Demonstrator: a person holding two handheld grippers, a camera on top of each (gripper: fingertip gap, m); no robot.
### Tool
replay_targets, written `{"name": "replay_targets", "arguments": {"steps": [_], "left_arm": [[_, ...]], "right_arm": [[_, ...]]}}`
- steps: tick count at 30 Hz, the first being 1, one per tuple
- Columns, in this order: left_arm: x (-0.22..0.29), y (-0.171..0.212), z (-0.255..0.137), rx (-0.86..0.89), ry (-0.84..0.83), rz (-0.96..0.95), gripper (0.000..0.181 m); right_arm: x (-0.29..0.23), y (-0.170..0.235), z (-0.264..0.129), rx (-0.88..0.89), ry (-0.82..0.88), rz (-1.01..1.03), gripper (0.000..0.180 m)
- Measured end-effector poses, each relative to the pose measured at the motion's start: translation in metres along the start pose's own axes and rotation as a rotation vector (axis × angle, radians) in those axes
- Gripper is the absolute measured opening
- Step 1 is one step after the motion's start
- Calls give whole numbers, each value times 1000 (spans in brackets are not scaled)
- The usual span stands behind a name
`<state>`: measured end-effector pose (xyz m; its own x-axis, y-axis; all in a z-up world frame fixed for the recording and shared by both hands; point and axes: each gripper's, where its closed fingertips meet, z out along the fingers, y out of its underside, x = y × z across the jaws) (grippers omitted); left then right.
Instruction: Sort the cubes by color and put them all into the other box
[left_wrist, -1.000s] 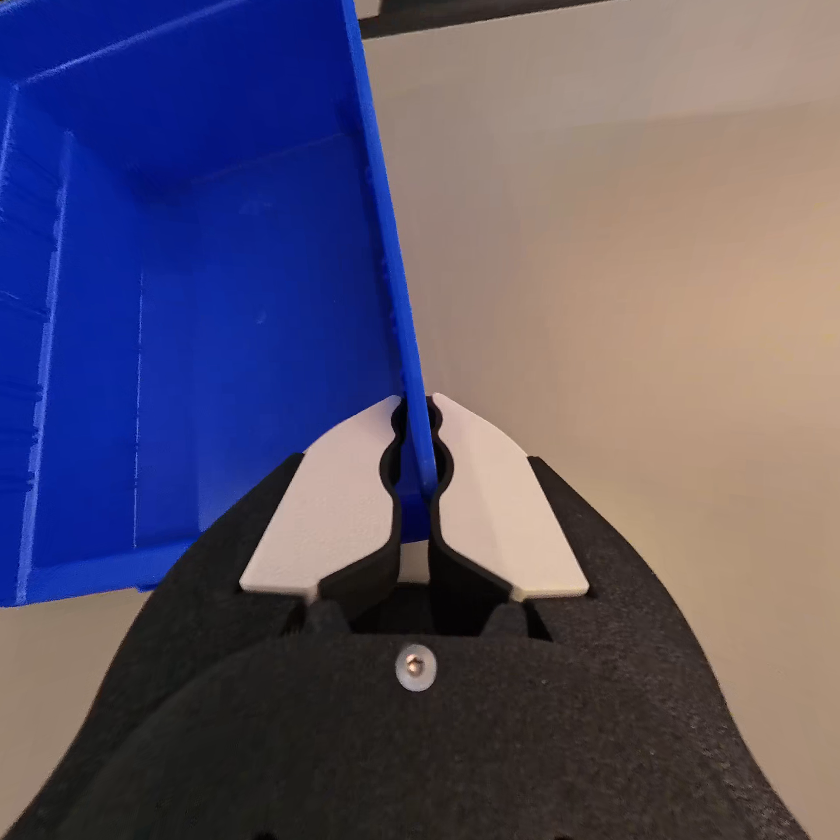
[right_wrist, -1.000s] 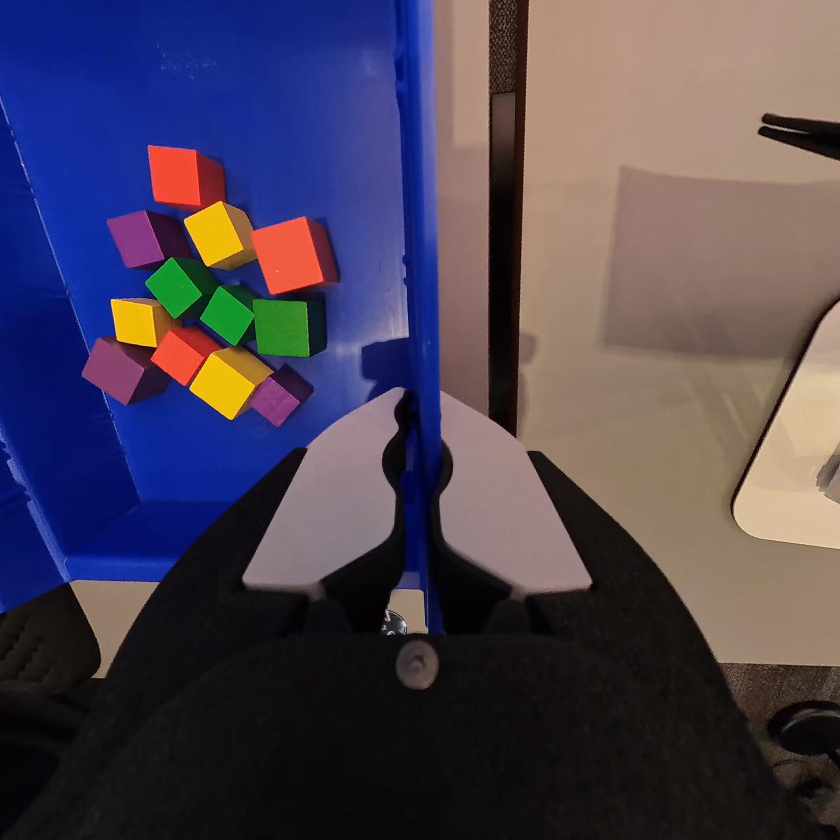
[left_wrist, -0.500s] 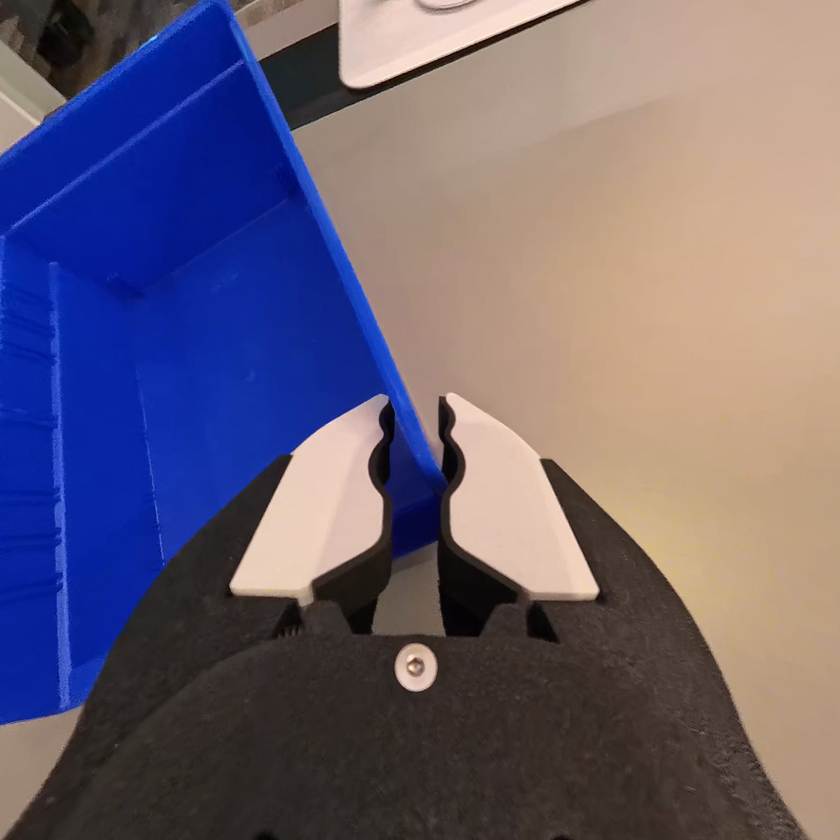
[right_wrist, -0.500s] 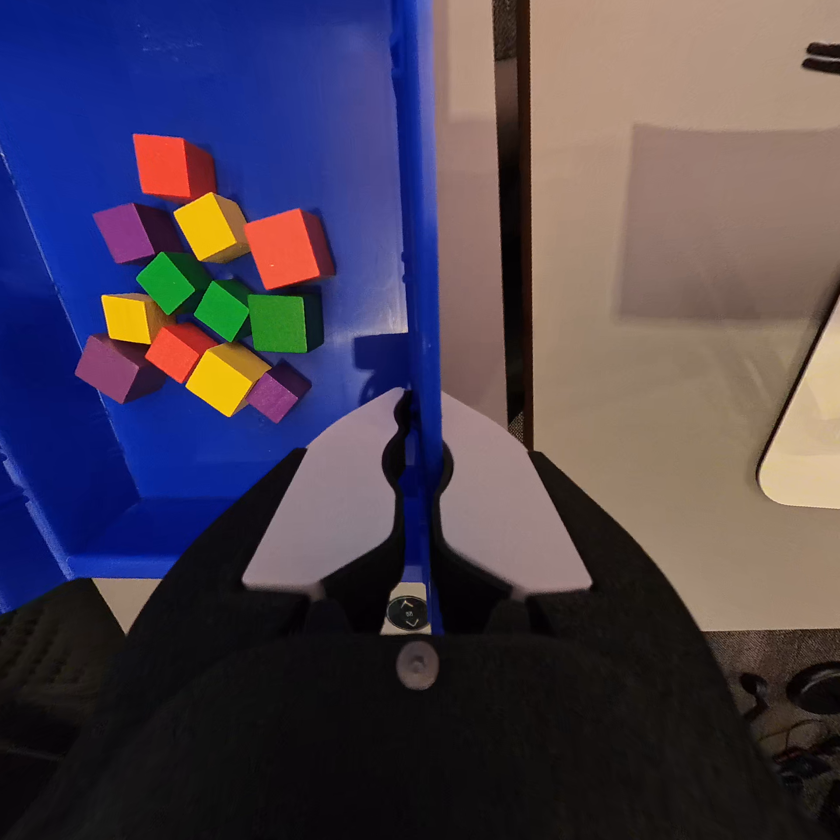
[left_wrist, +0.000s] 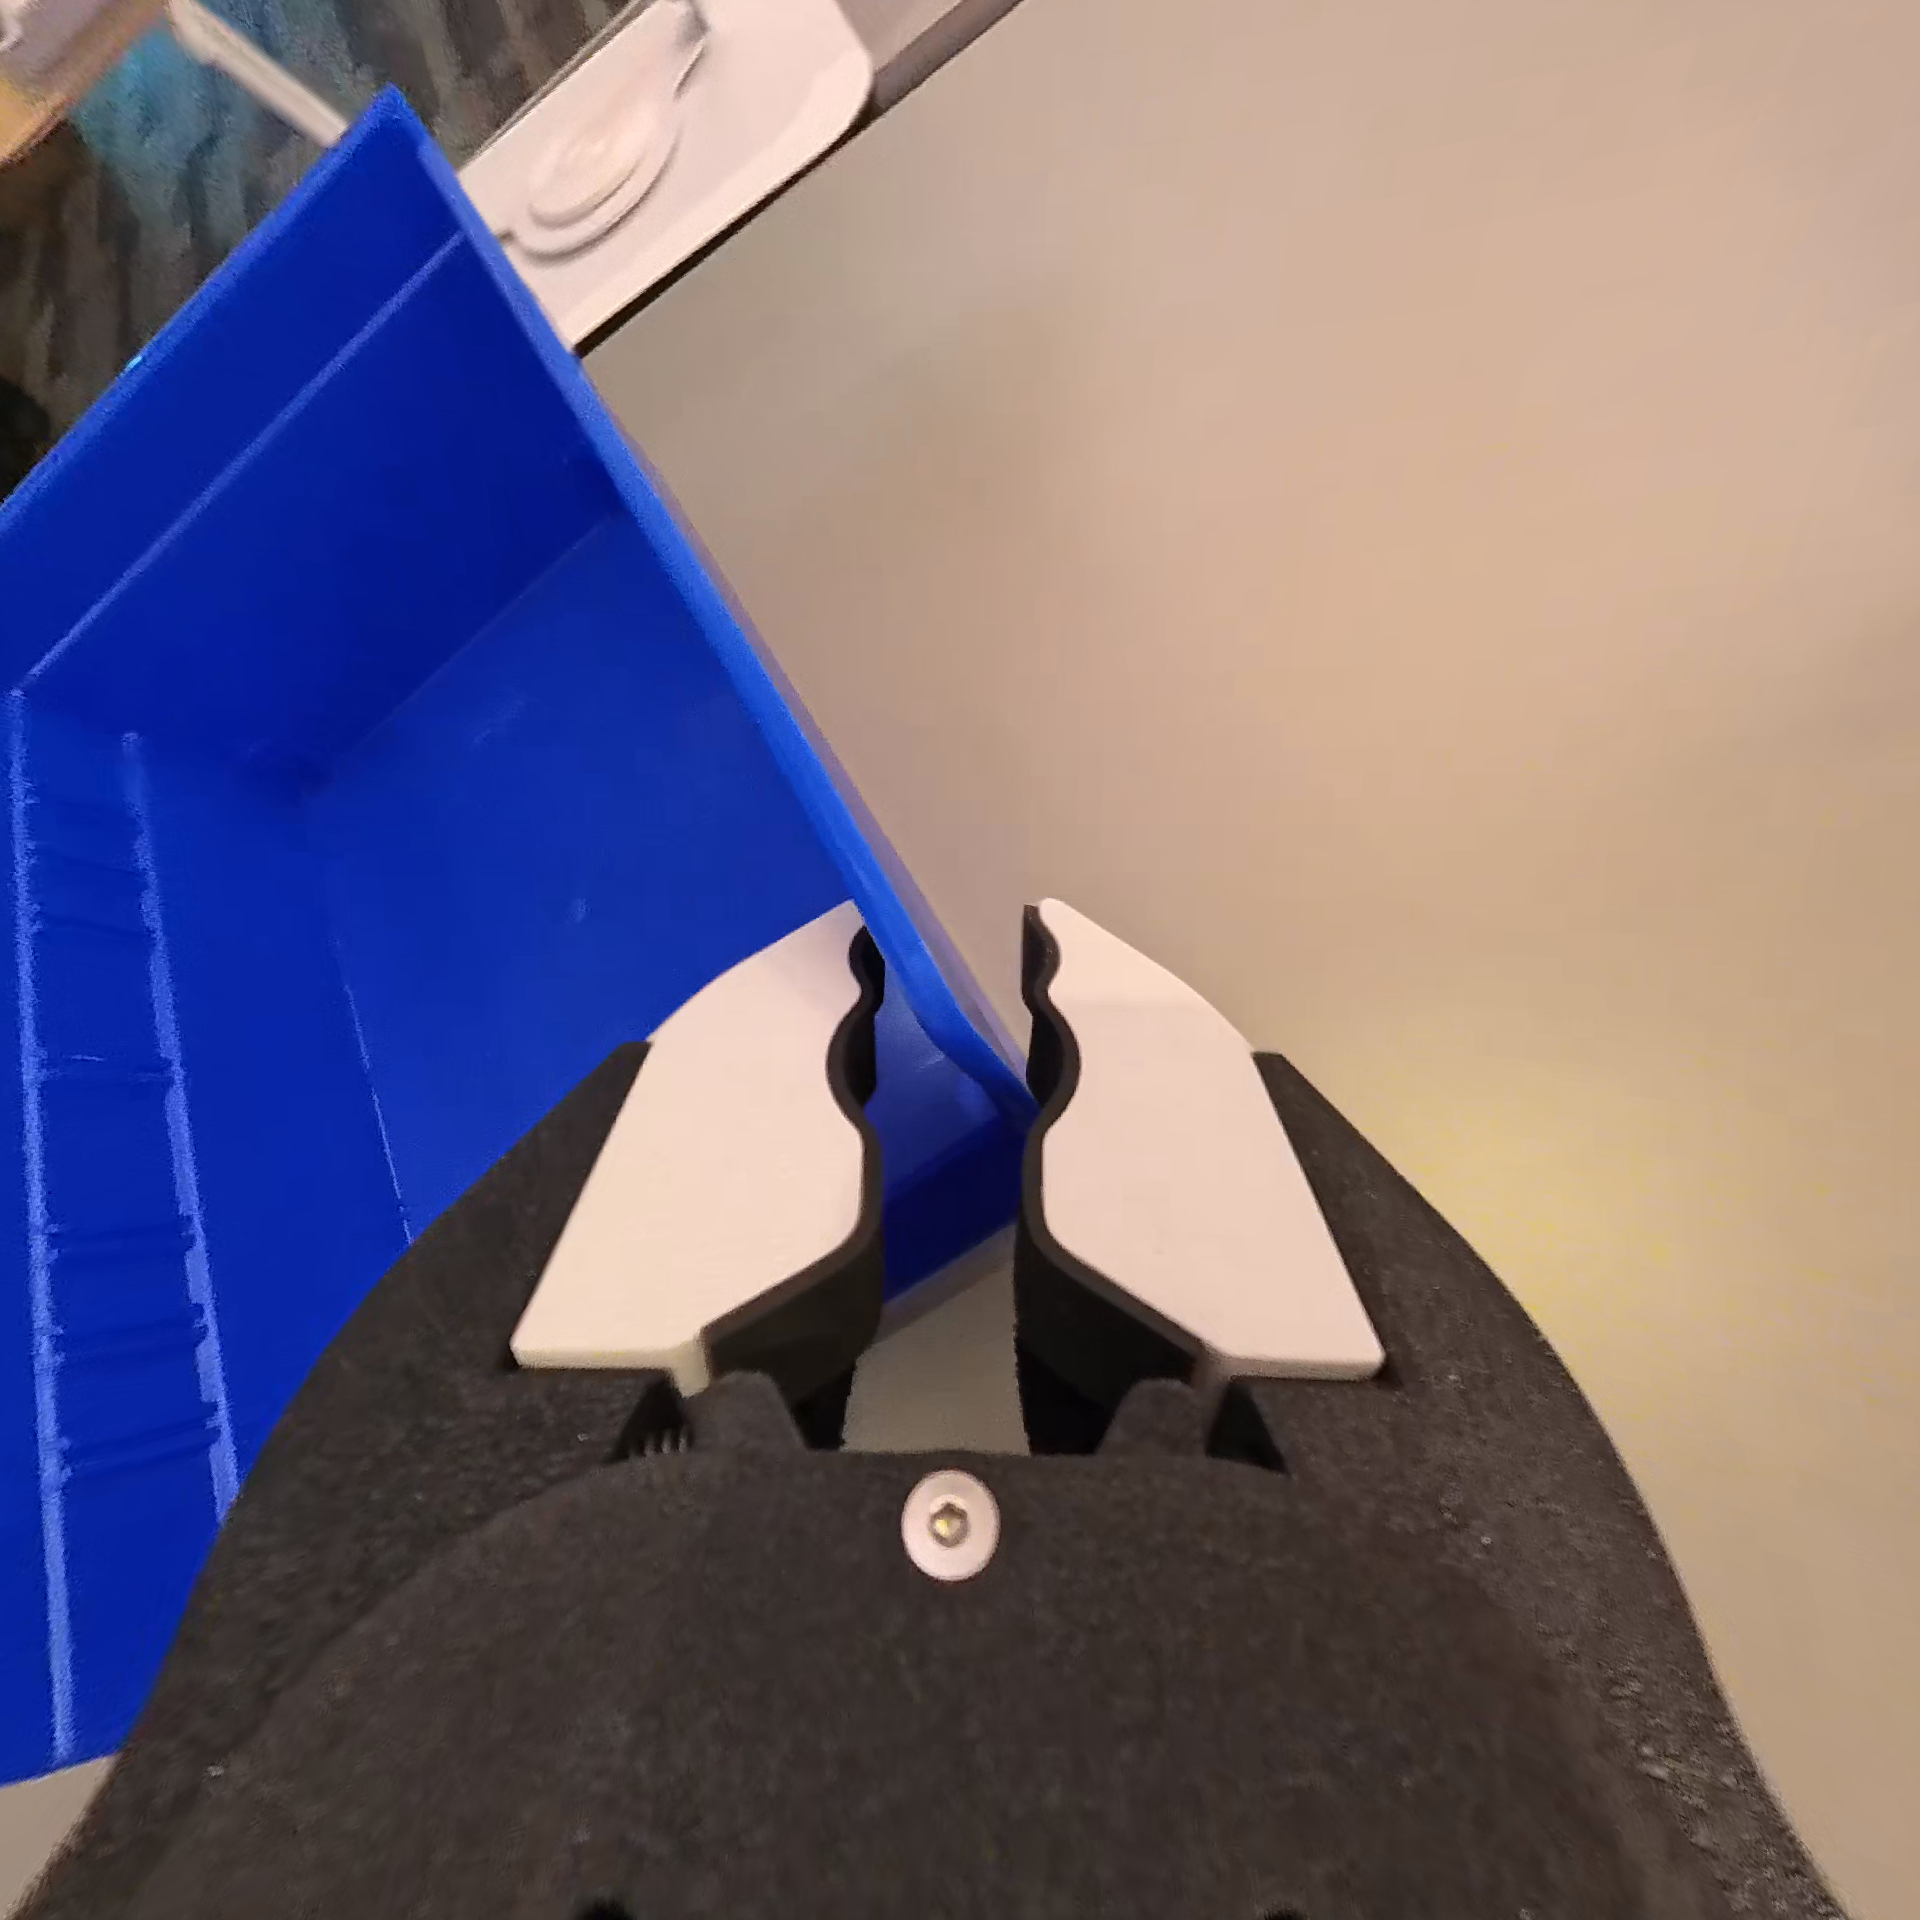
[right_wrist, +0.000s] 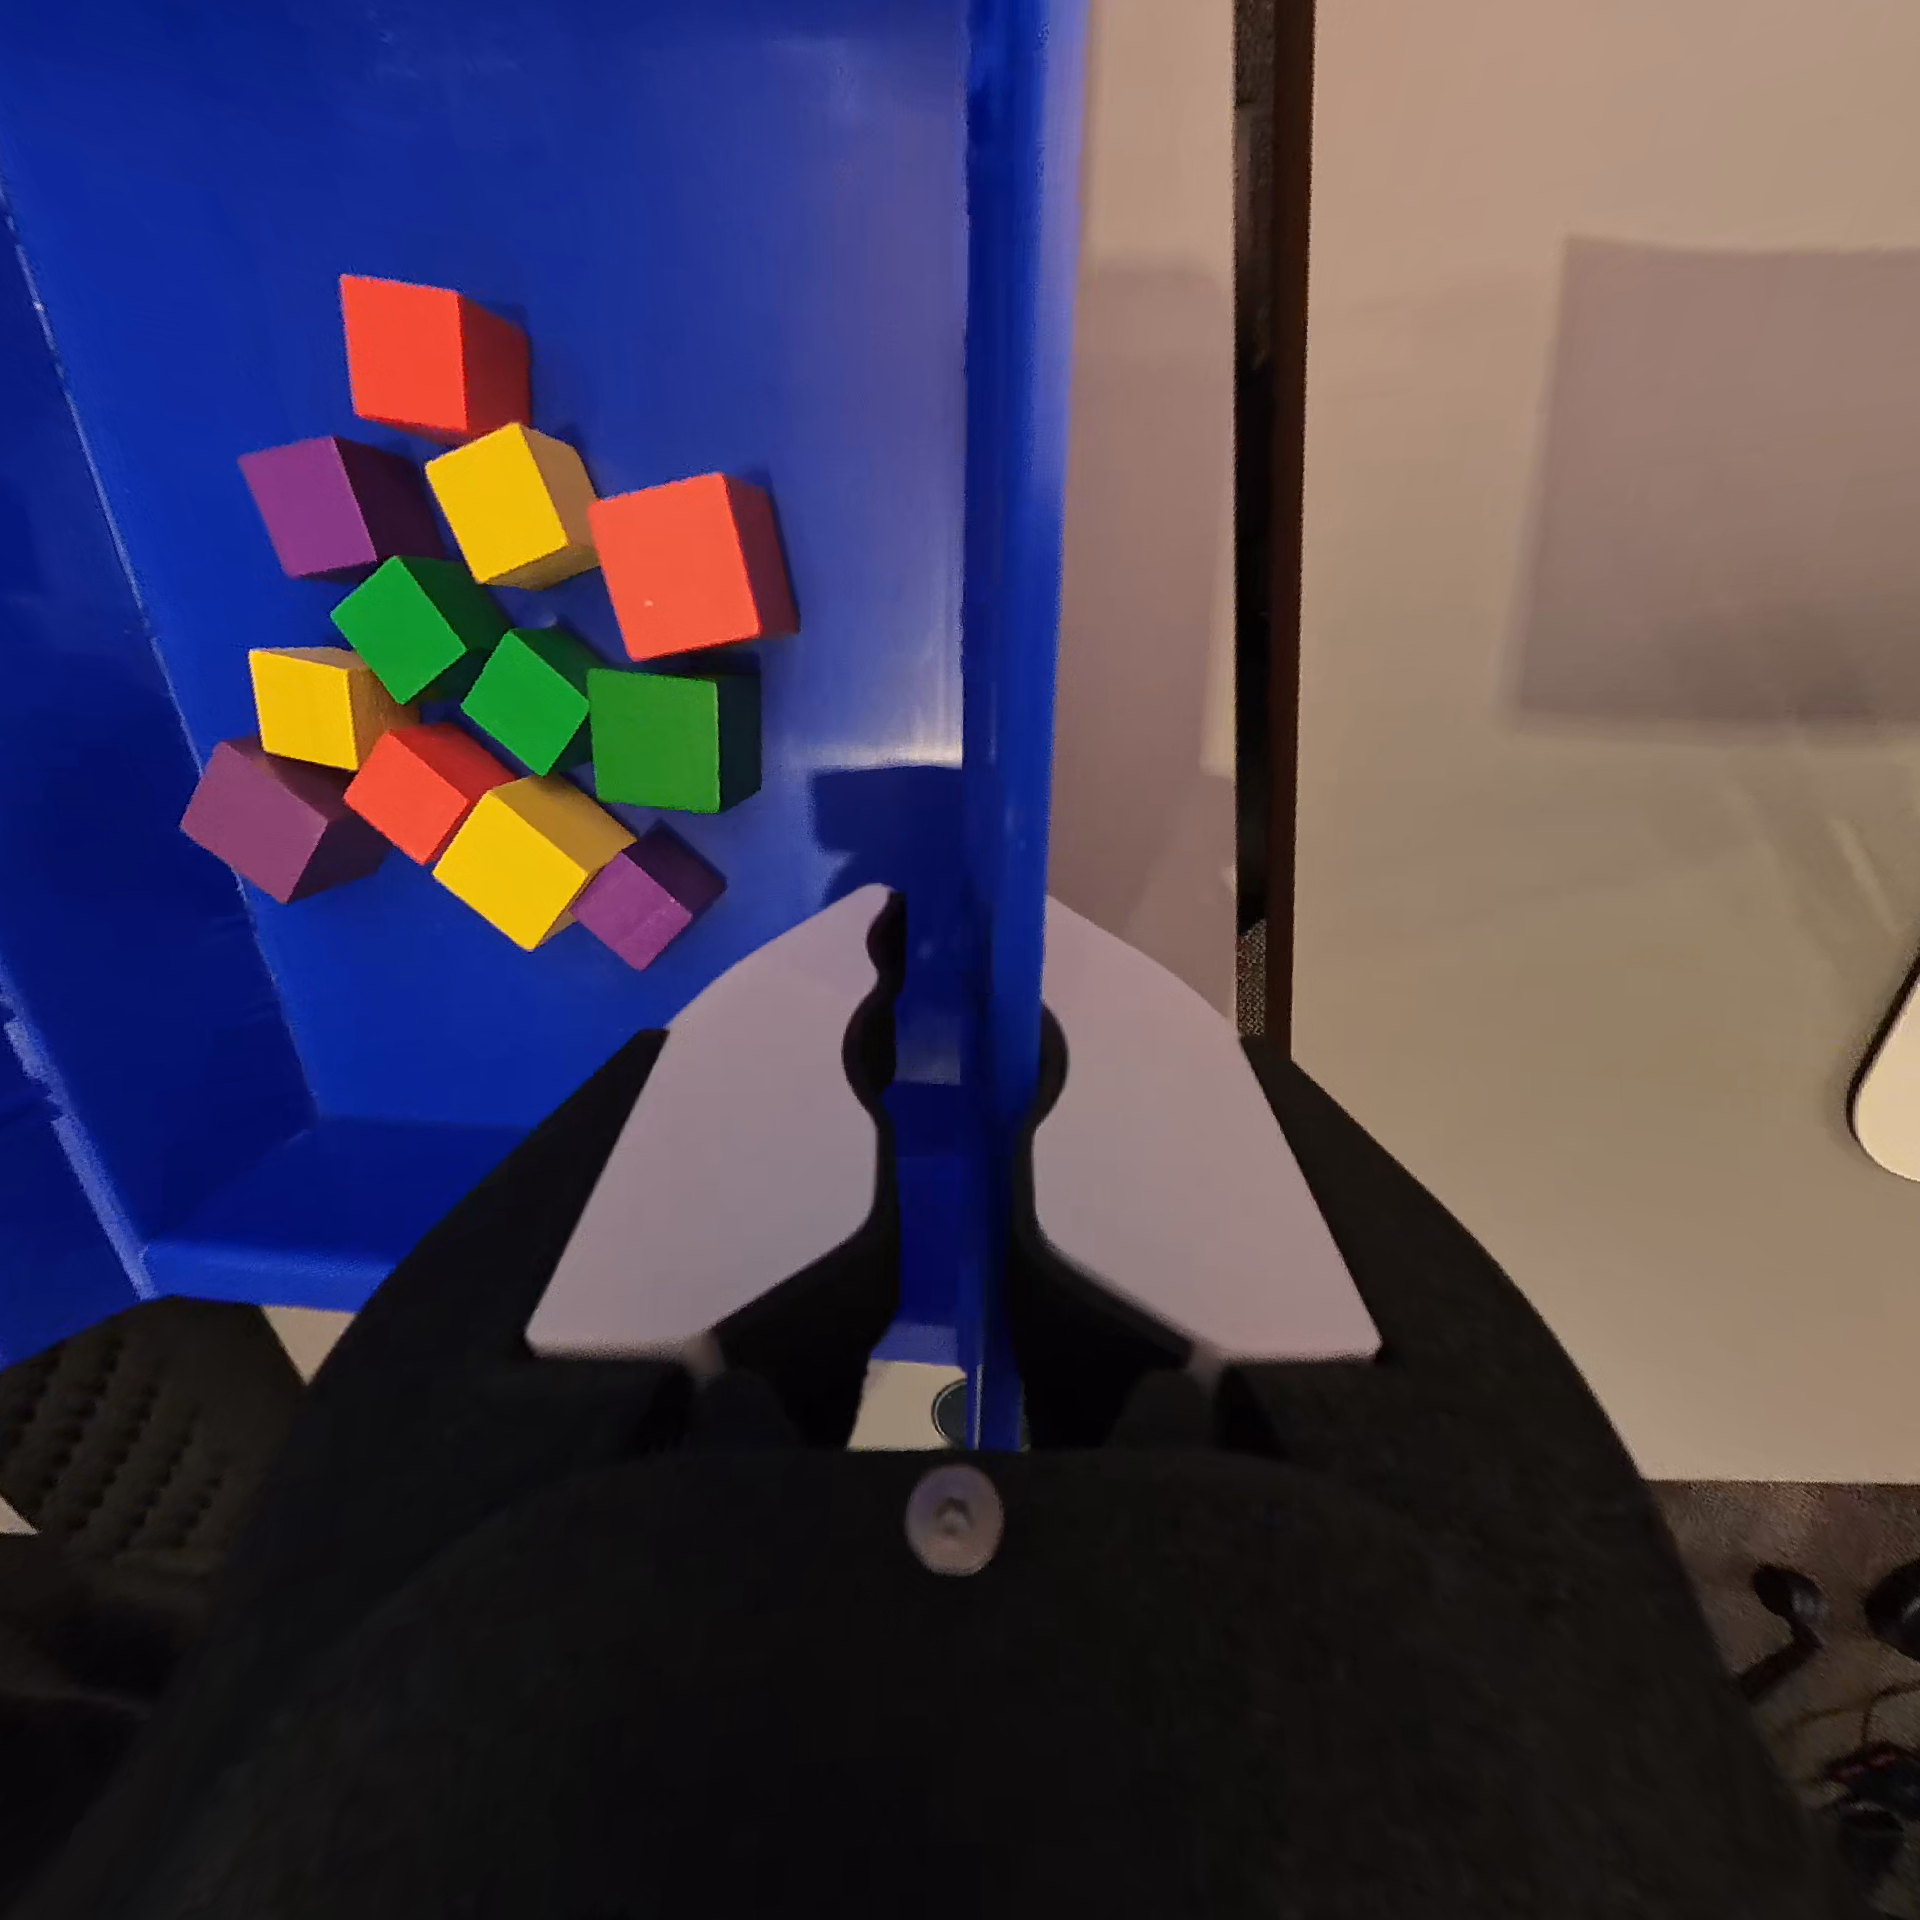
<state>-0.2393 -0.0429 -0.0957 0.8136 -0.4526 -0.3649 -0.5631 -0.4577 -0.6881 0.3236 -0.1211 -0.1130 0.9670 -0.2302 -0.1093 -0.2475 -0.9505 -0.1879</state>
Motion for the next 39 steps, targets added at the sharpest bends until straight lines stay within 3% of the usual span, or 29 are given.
{"name": "replay_targets", "arguments": {"steps": [12,13,15,19,23,30,39], "left_arm": [[57,-20,-9,66,112,96,27],[62,-23,-11,83,135,83,30],[66,-30,-21,140,185,32,54],[56,-41,-56,252,287,-56,60],[28,-37,-93,329,337,-119,58],[-36,-2,-130,344,238,-191,54],[-139,42,-175,361,-12,-316,52]], "right_arm": [[10,-17,14,-13,83,89,17],[10,-17,14,-17,88,95,17],[5,-17,15,-19,44,110,11],[0,-15,14,-21,-50,160,6],[-4,-13,14,-21,-76,179,5],[-19,-14,0,-29,-93,190,6],[-115,-40,-66,-6,-128,78,6]]}}
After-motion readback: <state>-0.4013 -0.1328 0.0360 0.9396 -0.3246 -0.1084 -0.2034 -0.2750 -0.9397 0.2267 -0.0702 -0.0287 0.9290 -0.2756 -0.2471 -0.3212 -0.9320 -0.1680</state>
